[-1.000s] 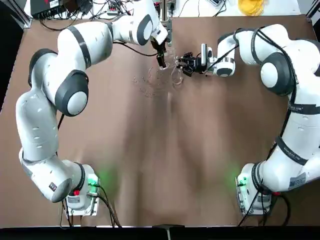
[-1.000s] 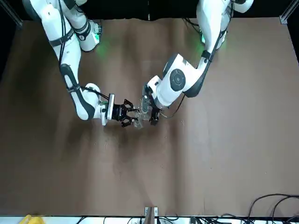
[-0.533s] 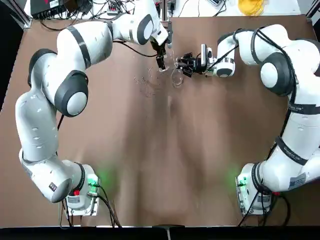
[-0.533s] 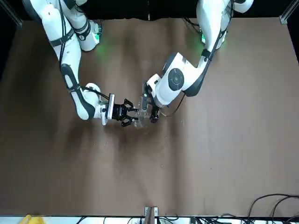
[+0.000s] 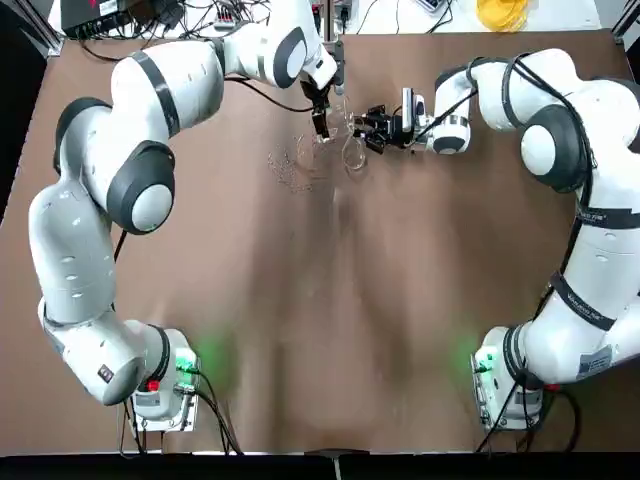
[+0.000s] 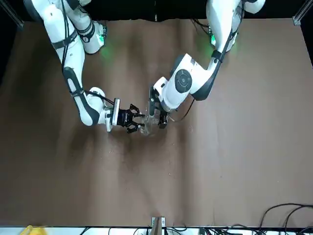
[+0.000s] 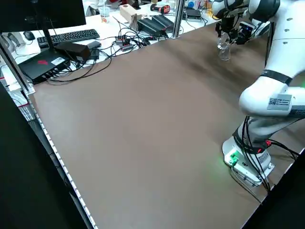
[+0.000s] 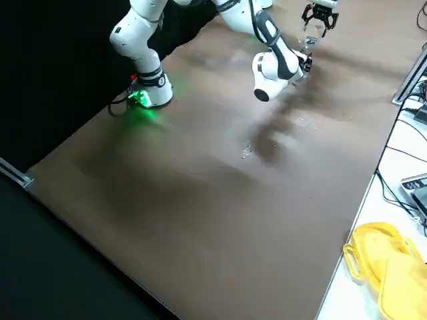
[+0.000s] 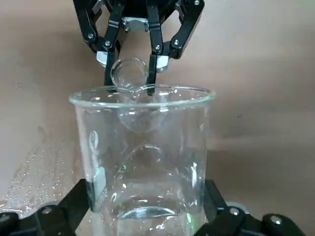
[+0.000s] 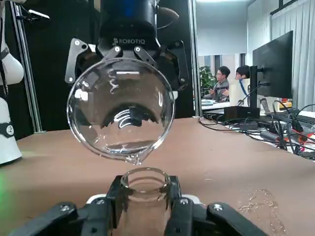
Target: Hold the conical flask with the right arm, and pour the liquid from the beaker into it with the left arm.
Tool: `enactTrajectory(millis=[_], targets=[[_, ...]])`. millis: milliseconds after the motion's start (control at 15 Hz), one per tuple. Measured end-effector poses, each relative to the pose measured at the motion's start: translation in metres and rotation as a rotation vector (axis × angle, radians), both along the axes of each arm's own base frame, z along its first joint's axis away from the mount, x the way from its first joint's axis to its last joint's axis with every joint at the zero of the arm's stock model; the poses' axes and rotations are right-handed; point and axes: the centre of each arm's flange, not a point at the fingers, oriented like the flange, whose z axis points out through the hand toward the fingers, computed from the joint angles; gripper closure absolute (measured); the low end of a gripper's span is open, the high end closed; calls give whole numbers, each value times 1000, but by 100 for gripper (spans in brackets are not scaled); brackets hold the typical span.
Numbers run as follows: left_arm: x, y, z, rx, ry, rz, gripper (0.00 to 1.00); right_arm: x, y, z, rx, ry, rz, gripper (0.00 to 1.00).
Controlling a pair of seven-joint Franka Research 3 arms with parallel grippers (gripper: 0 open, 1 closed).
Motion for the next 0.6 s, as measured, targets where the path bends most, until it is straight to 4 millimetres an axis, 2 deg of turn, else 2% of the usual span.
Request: enactTrajectory(millis=[600], targets=[[-4,2,15,42,23,3,4,-2,2,0,1,2,4,60]])
